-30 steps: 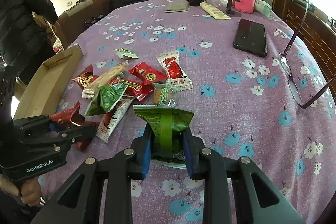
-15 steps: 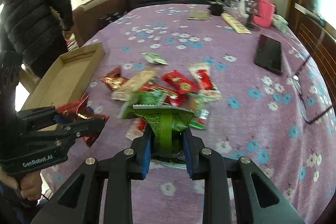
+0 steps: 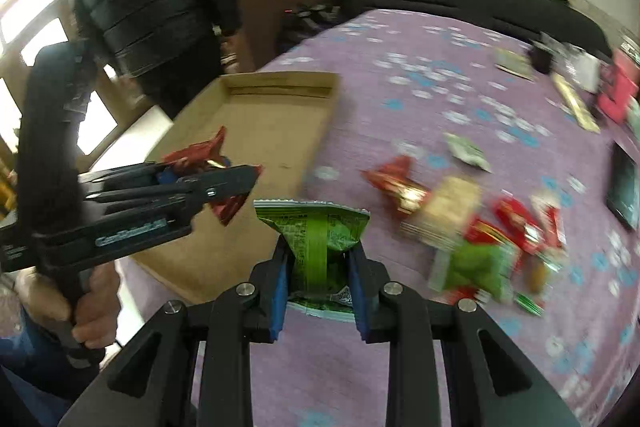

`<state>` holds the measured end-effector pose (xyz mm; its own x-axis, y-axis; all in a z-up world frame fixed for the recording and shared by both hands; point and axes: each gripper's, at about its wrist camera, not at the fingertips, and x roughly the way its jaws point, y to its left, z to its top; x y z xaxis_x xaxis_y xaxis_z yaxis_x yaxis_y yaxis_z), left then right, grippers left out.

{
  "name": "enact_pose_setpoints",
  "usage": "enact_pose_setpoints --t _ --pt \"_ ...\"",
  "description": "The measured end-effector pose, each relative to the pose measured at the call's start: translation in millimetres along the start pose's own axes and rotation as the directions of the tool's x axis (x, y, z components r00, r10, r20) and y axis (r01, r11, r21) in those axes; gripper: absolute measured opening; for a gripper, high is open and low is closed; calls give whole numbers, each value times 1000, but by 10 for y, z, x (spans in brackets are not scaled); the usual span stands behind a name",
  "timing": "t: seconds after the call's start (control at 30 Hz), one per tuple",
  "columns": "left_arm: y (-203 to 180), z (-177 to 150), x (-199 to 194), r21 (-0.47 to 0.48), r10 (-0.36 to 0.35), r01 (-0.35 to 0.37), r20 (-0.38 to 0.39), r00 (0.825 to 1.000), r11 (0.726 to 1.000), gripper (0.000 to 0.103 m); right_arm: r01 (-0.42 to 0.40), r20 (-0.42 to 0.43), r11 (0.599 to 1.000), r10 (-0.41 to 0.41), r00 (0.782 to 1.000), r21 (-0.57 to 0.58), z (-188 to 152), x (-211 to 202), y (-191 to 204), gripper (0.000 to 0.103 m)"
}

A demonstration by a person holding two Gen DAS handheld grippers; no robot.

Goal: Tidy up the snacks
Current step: 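Carry both snacks to the cardboard box and release them inside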

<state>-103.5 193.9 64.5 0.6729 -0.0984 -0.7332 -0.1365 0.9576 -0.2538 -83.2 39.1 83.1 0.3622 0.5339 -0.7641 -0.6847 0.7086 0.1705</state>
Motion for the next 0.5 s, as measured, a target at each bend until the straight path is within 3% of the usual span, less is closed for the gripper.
enact_pose_setpoints --t 0.3,0.5 --pt "519 -147 56 -87 63 -65 -29 998 994 34 -92 -95 993 85 992 -74 62 474 524 26" --pt "594 -185 116 -95 63 -66 -39 997 993 34 -85 -134 992 72 988 -92 26 675 609 26"
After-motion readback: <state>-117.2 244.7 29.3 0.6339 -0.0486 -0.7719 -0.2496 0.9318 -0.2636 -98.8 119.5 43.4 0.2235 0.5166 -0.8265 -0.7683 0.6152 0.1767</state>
